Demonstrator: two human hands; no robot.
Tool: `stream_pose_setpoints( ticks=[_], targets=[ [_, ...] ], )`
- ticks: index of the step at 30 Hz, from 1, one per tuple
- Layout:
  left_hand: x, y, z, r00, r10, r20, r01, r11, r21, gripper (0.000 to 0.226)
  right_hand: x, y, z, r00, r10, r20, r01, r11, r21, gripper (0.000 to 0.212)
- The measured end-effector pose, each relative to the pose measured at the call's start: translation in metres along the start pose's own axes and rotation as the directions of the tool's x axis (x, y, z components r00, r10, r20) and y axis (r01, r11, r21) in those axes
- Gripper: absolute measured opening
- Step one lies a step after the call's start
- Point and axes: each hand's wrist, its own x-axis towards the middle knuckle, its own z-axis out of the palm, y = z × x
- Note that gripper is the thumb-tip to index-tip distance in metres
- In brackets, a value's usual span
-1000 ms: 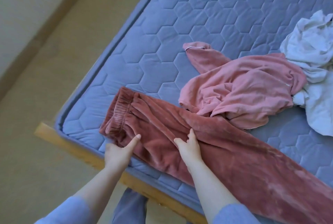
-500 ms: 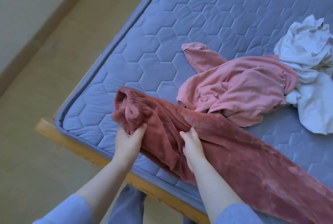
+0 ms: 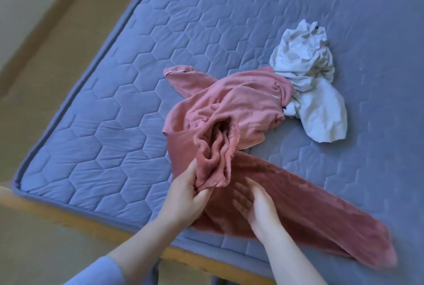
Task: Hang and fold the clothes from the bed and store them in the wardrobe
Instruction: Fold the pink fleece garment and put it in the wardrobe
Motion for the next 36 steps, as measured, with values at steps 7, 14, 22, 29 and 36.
stream_pose_setpoints(
  ticks=[7,14,22,29,36],
  targets=[
    [-0.011,0.019,0.082,0.949,0.116,0.295,-0.163,0.977,0.139,0.052,-0.005,-0.037,-0.102,0.998,0.053,0.042,-0.057,0.992,0.113,0.043],
    [-0.014,-0.004,0.160,0.761,-0.202,0.616,-0.279,0.755,0.593,0.061,0.016,-0.023,-0.149,0.990,0.094,0.107,-0.072,0.978,-0.194,0.044],
    [-0.003,-0.033,0.154,0.899,-0.147,0.413,-0.163,0.762,0.627,0.064,0.046,0.006,-0.144,0.993,-0.110,0.032,0.113,0.901,-0.420,0.040],
    [0.017,-0.036,0.156,0.848,-0.345,0.403,-0.060,0.692,0.719,0.076,0.051,0.026,-0.150,0.973,-0.218,-0.079,0.120,0.764,-0.634,0.040],
    [0.029,-0.003,0.171,0.887,-0.139,0.440,-0.190,0.759,0.623,0.025,0.041,0.014,-0.174,0.950,-0.282,-0.135,0.158,0.803,-0.574,0.032]
  ],
)
